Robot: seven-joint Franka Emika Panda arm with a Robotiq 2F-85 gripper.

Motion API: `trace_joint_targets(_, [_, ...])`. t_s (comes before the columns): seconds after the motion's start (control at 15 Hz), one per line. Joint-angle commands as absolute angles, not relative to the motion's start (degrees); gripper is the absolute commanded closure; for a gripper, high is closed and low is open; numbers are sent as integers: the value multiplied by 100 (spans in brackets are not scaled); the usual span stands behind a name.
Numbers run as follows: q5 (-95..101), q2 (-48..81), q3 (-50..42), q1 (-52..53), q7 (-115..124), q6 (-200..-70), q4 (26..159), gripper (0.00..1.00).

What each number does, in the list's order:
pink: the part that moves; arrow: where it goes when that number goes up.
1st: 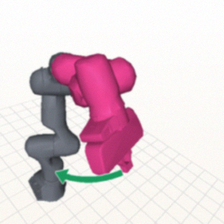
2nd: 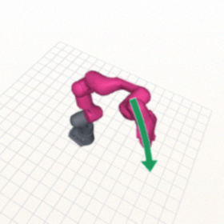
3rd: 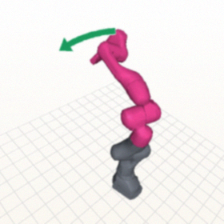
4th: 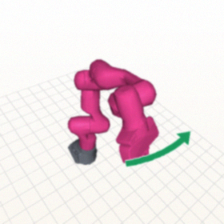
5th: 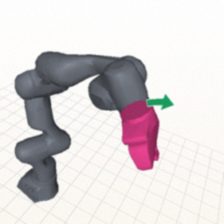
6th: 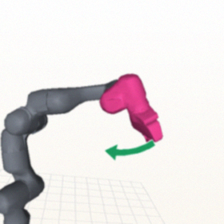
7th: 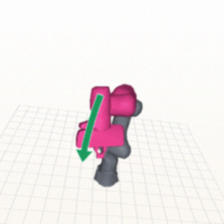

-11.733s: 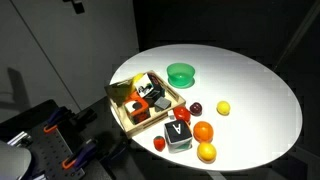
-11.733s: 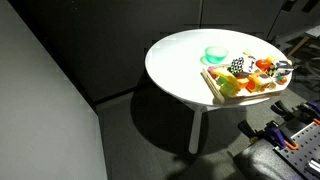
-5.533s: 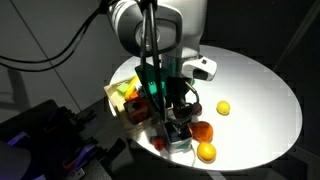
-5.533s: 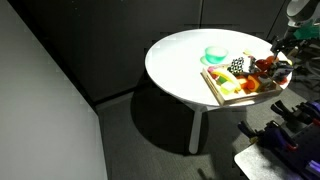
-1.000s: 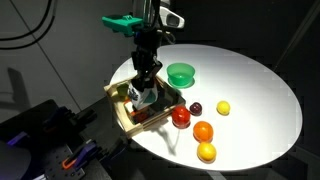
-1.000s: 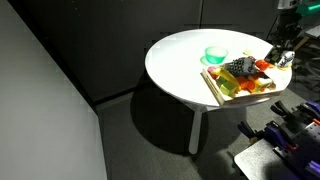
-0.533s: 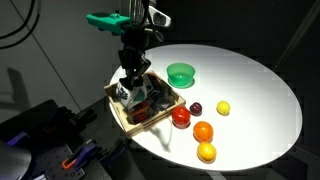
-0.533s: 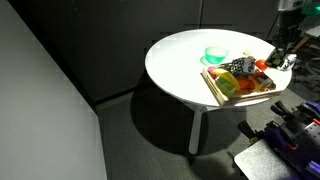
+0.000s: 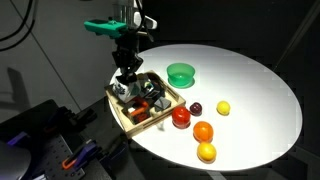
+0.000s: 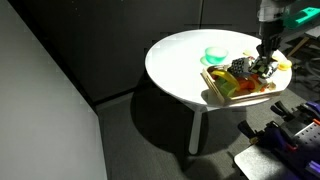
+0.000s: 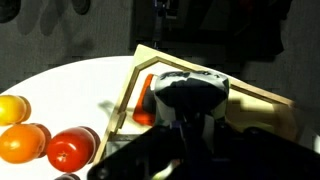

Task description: Pick up the block with the letter a on it and put it in the tray

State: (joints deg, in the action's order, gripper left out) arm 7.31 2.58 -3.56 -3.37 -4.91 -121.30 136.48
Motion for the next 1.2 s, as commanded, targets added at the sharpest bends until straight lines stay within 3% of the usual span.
trace_joint_targets(0.0, [668,451,-244,-244,-576,-12204,13559,95])
trace_joint_targets(0.93, [698,1204,-105,-131,-514,-12924,13357,94])
trace_joint_targets(1.0, [707,1260,-112,-132,-493,-12957,13329,75])
trace_joint_targets(1.07, [699,1295,-115,-137,-494,-12967,13306,64])
trace_joint_targets(1.13, [695,1312,-121,-143,-493,-12970,13291,62])
